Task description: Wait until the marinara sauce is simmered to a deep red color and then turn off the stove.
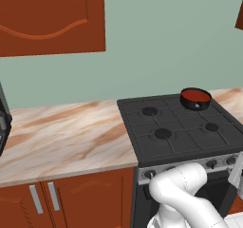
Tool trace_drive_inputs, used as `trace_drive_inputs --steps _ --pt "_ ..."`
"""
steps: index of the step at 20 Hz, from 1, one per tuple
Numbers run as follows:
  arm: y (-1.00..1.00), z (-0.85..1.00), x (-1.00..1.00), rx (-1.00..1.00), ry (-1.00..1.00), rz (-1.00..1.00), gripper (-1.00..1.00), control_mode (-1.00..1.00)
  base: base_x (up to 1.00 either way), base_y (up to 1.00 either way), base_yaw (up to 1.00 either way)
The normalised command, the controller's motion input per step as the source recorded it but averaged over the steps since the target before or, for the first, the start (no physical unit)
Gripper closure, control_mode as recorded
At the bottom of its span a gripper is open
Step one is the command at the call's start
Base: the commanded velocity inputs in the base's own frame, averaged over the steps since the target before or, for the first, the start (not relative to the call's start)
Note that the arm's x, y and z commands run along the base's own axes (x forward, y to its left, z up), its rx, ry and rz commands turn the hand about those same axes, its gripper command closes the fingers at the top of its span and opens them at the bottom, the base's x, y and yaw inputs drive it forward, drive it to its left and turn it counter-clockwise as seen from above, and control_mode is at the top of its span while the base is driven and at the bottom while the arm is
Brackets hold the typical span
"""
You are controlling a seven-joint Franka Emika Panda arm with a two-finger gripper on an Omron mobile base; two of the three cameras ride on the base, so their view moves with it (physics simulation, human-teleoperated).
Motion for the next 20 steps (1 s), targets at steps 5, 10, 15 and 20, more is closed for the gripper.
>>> trace_drive_inputs --steps 5,10,15,20 --pt "0.0 0.0 0.0 0.0 0.0 0.0 -1.0 -1.0 0.0 0.0 0.0" --pt "0.0 0.0 0.0 0.0 0.0 0.0 -1.0 -1.0 0.0 0.0 0.0" --pt "0.0 0.0 0.0 0.0 0.0 0.0 -1.0 -1.0 0.0 0.0 0.0" --pt "0.0 0.0 0.0 0.0 0.0 0.0 -1.0 -1.0 0.0 0.0 0.0"
